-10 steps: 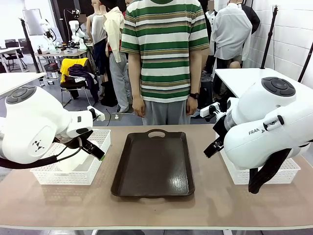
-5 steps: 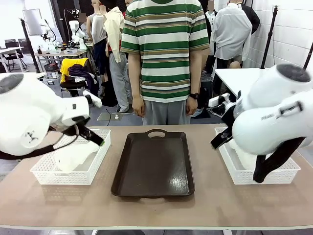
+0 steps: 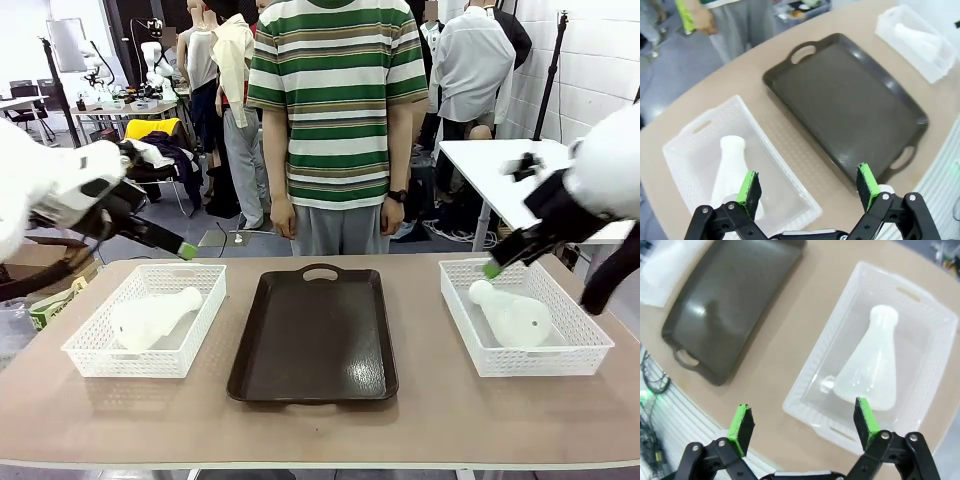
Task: Prepare the laboratory tools.
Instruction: Pick up the Big flask that the person points to.
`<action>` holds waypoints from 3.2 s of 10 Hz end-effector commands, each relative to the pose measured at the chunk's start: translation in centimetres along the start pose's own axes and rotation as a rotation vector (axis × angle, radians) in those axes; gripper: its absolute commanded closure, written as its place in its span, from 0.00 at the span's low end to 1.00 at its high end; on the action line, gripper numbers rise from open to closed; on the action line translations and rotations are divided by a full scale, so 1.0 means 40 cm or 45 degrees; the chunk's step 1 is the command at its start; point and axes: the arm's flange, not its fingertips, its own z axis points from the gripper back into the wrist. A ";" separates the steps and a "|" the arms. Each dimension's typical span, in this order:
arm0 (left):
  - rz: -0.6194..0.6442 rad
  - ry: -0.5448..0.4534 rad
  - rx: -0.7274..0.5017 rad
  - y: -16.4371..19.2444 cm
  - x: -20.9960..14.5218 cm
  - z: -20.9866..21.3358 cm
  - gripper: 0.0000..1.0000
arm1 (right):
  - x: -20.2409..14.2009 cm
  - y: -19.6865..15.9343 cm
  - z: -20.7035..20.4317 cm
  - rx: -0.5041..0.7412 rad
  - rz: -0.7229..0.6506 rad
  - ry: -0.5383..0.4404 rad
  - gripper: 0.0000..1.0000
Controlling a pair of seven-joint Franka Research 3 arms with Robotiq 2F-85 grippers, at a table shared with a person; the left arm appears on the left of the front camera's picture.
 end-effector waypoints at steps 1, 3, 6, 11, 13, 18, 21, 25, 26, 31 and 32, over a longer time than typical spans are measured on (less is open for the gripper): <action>0.083 0.027 -0.097 0.105 -0.025 0.067 0.00 | -0.042 -0.113 0.065 0.200 -0.142 -0.059 0.00; 0.125 0.104 -0.185 0.174 -0.060 0.079 0.00 | -0.108 -0.224 0.103 0.369 -0.227 -0.200 0.00; 0.213 0.151 -0.197 0.261 -0.108 0.114 0.00 | -0.208 -0.323 0.136 0.453 -0.331 -0.319 0.00; 0.284 0.125 -0.206 0.304 -0.162 0.164 0.00 | -0.315 -0.397 0.135 0.548 -0.450 -0.418 0.00; 0.351 0.078 -0.176 0.294 -0.151 0.161 0.00 | -0.330 -0.386 0.139 0.537 -0.472 -0.418 0.00; 0.312 0.130 -0.173 0.305 -0.159 0.167 0.00 | -0.330 -0.386 0.139 0.537 -0.472 -0.418 0.00; 0.312 0.130 -0.173 0.305 -0.159 0.167 0.00 | -0.330 -0.386 0.139 0.537 -0.472 -0.418 0.00; 0.312 0.130 -0.173 0.305 -0.159 0.167 0.00 | -0.330 -0.386 0.139 0.537 -0.472 -0.418 0.00; 0.312 0.130 -0.173 0.305 -0.159 0.167 0.00 | -0.330 -0.386 0.139 0.537 -0.472 -0.418 0.00; 0.312 0.130 -0.173 0.305 -0.159 0.167 0.00 | -0.330 -0.386 0.139 0.537 -0.472 -0.418 0.00; 0.312 0.130 -0.173 0.305 -0.159 0.167 0.00 | -0.330 -0.386 0.139 0.537 -0.472 -0.418 0.00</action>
